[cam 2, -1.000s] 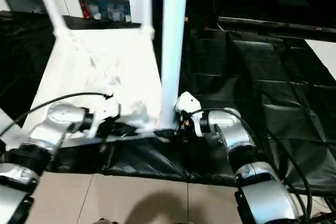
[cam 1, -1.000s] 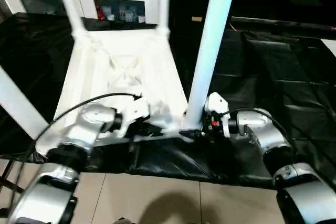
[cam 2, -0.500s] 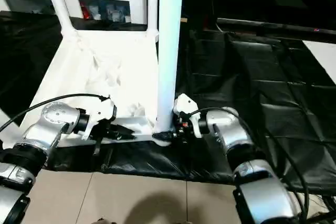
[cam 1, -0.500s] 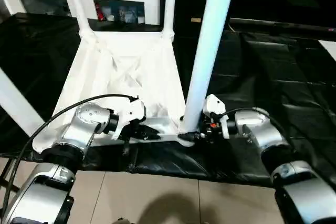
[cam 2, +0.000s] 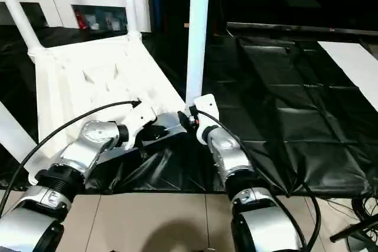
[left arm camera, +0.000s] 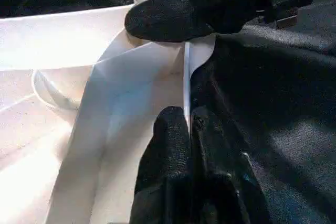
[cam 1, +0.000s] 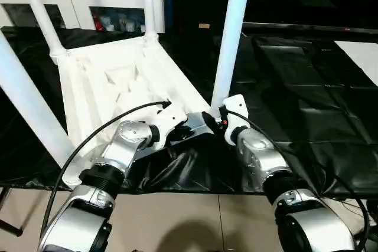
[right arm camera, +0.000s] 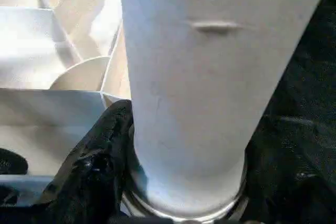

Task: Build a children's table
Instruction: Rotate leg to tighten

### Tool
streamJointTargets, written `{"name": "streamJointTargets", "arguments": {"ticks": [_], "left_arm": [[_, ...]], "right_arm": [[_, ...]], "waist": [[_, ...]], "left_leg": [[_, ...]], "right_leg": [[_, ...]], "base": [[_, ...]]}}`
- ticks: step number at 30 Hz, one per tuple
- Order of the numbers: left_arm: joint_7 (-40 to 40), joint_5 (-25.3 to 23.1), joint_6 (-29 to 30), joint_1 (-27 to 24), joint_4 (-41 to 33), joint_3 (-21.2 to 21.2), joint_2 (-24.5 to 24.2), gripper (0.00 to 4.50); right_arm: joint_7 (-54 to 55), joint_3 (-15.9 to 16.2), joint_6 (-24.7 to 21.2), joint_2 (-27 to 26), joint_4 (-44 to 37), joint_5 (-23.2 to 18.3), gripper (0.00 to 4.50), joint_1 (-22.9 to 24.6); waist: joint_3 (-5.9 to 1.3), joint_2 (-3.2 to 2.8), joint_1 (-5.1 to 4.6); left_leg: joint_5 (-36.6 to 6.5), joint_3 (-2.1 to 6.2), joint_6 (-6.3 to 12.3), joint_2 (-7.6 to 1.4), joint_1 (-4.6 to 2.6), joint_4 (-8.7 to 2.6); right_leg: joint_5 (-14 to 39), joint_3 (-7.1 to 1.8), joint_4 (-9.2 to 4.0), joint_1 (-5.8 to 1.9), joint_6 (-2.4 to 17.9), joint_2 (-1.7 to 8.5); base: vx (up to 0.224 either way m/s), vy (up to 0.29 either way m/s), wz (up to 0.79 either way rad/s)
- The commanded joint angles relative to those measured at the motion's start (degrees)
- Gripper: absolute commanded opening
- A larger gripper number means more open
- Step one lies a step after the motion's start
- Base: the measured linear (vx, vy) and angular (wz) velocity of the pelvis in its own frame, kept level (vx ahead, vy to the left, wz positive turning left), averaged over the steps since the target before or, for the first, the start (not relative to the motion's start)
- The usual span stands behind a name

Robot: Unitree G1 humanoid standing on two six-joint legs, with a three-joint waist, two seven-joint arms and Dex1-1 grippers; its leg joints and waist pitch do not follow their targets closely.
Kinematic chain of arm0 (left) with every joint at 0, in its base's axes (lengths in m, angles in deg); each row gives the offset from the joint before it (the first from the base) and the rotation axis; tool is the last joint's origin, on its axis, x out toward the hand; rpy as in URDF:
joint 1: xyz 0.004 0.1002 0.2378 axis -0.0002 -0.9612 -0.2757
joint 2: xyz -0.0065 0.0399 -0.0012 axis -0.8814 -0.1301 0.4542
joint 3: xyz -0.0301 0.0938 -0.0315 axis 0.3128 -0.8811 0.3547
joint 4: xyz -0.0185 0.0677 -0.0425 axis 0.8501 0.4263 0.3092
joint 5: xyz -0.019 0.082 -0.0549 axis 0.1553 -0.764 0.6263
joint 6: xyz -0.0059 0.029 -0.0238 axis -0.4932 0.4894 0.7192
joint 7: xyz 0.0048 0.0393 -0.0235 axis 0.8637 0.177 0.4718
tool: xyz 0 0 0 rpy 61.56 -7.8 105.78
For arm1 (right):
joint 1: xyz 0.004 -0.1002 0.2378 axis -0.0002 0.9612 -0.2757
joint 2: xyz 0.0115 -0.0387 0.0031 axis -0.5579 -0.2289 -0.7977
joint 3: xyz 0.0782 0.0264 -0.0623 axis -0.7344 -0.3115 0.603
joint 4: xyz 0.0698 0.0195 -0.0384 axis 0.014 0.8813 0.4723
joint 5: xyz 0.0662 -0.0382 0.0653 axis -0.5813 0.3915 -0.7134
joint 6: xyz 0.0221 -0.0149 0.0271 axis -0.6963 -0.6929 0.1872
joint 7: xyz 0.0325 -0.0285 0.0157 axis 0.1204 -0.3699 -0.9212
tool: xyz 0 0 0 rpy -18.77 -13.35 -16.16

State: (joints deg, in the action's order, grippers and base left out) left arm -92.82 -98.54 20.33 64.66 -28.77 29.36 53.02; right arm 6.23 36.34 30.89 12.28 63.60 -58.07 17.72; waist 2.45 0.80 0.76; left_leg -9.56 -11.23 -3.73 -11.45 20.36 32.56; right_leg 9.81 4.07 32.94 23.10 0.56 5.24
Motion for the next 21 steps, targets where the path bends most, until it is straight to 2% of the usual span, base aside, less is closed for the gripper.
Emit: {"name": "streamJointTargets", "arguments": {"ticks": [1,2,3,5,6,7,8,10,11,12,13,14,15,16,17,18,19,20,21], "left_arm": [[-1.67,-0.24,-2.41,0.42,0.63,-4.36,2.98,0.0],[-1.67,-0.24,-2.41,0.42,0.63,-4.36,2.98,0.0],[-2.22,-0.32,-3.04,0.56,0.76,-4.28,2.18,0.0],[-3.37,-0.47,-4.23,0.56,0.74,-4.25,0.8,0.0],[-3.57,-0.52,-4.45,0.55,0.71,-4.26,0.54,0.0],[-6.68,-0.01,-6.22,0.15,0.16,-4.19,-1.49,0.0],[-7.23,0.1,-6.35,0.05,-0.02,-4.14,-1.86,0.0],[-13.34,1.87,-8.36,-0.84,-1.26,-3.83,-4.72,0.0],[-13.59,1.96,-8.41,-0.87,-1.31,-3.81,-4.82,0.0],[-17.22,3.2,-9.44,-1.31,-1.73,-3.54,-6.1,0.0],[-18.71,3.65,-9.99,-1.47,-1.85,-3.47,-6.58,0.0],[-20.59,4.24,-10.21,-1.56,-1.92,-3.31,-7.38,0.0],[-21.81,4.66,-10.38,-1.58,-1.88,-3.24,-7.92,0.0],[-23.57,5.36,-10.07,-1.56,-1.85,-3.06,-8.6,0.0],[-24.78,5.75,-10.09,-1.44,-1.66,-2.95,-9.15,0.0],[-25.5,6.11,-10.32,-1.33,-1.42,-2.97,-9.57,0.0],[-25.84,6.27,-10.32,-1.27,-1.31,-2.94,-9.69,0.0],[-27.13,6.92,-10.37,-0.98,-0.83,-2.81,-10.15,0.0],[-27.38,7.05,-10.42,-0.91,-0.72,-2.78,-10.24,0.0]], "right_arm": [[-7.16,3.81,2.78,-3.7,-2.28,0.98,3.4,0.06],[-7.16,3.81,2.78,-3.7,-2.28,0.98,3.4,0.06],[-8.4,3.46,3.03,-3.02,-2.8,0.34,3.43,0.31],[-10.7,3.05,3.13,-1.45,-3.33,-0.46,3.54,0.63],[-11.17,2.98,3.13,-1.16,-3.43,-0.61,3.81,0.69],[-16.0,2.86,2.81,1.4,-4.02,-1.82,3.87,0.91],[-16.92,2.92,2.78,1.91,-4.09,-1.99,3.87,0.92],[-25.88,4.53,3.59,6.63,-4.32,-2.08,3.89,0.79],[-26.23,4.6,3.68,6.82,-4.31,-2.04,3.89,0.78],[-30.76,5.34,4.66,8.84,-4.1,-1.67,3.89,0.51],[-32.59,5.55,4.91,9.51,-4.05,-1.63,3.89,0.38],[-35.84,6.13,5.5,10.71,-3.89,-1.49,3.89,0.07],[-38.18,6.44,5.96,11.53,-3.72,-1.34,3.89,-0.16],[-41.19,7.09,6.38,12.49,-3.54,-1.07,3.89,-0.46],[-43.84,7.54,6.48,13.21,-3.38,-1.02,3.89,-0.74],[-45.47,7.8,6.31,13.57,-3.51,-1.13,3.89,-0.84],[-46.08,7.92,6.2,13.7,-3.51,-1.16,3.89,-0.91],[-48.45,8.35,5.69,14.15,-3.52,-1.33,3.89,-1.19],[-48.95,8.48,5.66,14.26,-3.49,-1.39,3.71,-1.26]], "waist": [[-2.64,-0.14,-0.24],[-2.68,-0.16,-0.15],[-2.74,0.17,-0.16],[-2.8,0.01,-0.25],[-2.85,0.25,-0.17],[-2.85,0.3,-0.16],[-3.03,0.33,0.02],[-3.48,0.19,0.33],[-3.48,0.18,0.51],[-3.48,0.36,0.77],[-3.56,0.16,1.19],[-3.75,-0.1,1.85],[-3.81,-0.12,2.02],[-3.88,0.25,2.2],[-3.95,0.27,2.36],[-3.91,0.51,2.65],[-3.88,0.39,2.81],[-3.83,0.48,2.94],[-3.79,0.49,3.01]], "left_leg": [[-28.46,1.66,-0.03,-1.35,-1.21,-4.05],[-27.83,1.59,0.25,-1.43,-1.06,-4.12],[-26.96,1.6,0.61,-1.44,-0.77,-4.21],[-26.09,1.49,0.92,-1.54,-0.52,-4.25],[-25.31,1.37,1.3,-1.56,-0.51,-4.19],[-24.86,1.27,1.41,-1.61,-0.53,-4.17],[-23.58,1.21,2.12,-1.57,-0.24,-4.07],[-19.48,0.93,3.01,-1.93,-0.1,-3.86],[-18.62,0.83,3.19,-1.91,-0.09,-3.74],[-17.9,0.48,3.72,-1.94,-0.29,-3.49],[-15.88,0.31,4.22,-2.06,0.1,-3.42],[-13.6,0.13,4.53,-2.3,0.03,-3.26],[-12.45,-0.01,4.7,-2.39,-0.05,-3.16],[-10.58,-0.05,5.23,-2.21,0.32,-2.98],[-9.73,-0.06,5.5,-2.2,0.42,-2.91],[-9.08,-0.23,6.12,-2.25,0.11,-2.76],[-8.9,-0.22,6.34,-2.22,0.12,-2.71],[-9.18,-0.23,6.5,-2.23,0.12,-2.74],[-9.66,-0.2,6.34,-2.25,0.13,-2.8]], "right_leg": [[33.34,-1.52,-6.03,-0.77,5.25,2.87],[31.8,-1.72,-5.86,-0.79,5.76,2.88],[30.41,-1.82,-5.46,-1.03,6.45,2.91],[28.25,-2.03,-5.22,-1.19,7.36,2.96],[27.02,-2.13,-5.02,-1.26,7.96,2.95],[26.35,-2.22,-4.96,-1.23,8.3,2.97],[24.47,-2.27,-4.7,-1.68,8.81,2.98],[17.18,-2.43,-3.81,-1.86,11.37,2.93],[15.69,-2.37,-3.64,-1.87,12.04,2.87],[14.27,-2.44,-3.52,-1.69,13.13,2.87],[12.35,-2.38,-3.08,-2.08,13.86,2.85],[9.12,-2.29,-2.53,-2.09,14.61,2.68],[7.02,-2.31,-2.26,-2.06,15.11,2.58],[3.82,-2.23,-1.67,-2.47,15.87,2.46],[2.58,-2.26,-1.44,-2.59,16.11,2.53],[0.99,-2.33,-1.34,-2.32,16.62,2.49],[0.72,-2.36,-1.24,-2.36,16.86,2.55],[1.55,-2.32,-1.29,-2.41,16.84,2.61],[2.93,-2.33,-1.4,-2.44,16.57,2.72]], "base": [[0.0,0.0,0.0],[0.0,0.0,0.0],[0.0,0.0,0.0],[0.0,0.0,0.0],[0.0,0.0,0.0],[0.0,0.0,0.0],[0.0,0.0,0.0],[0.0,0.0,0.0],[0.0,0.0,0.0],[0.0,0.0,0.0],[0.068,-0.031,0.06],[0.0,0.0,0.0],[0.0,0.0,0.0],[0.0,0.0,0.0],[0.0,0.0,0.0],[0.0,0.0,0.0],[0.0,0.0,0.0],[0.0,0.0,0.0],[0.0,0.0,0.0]]}}
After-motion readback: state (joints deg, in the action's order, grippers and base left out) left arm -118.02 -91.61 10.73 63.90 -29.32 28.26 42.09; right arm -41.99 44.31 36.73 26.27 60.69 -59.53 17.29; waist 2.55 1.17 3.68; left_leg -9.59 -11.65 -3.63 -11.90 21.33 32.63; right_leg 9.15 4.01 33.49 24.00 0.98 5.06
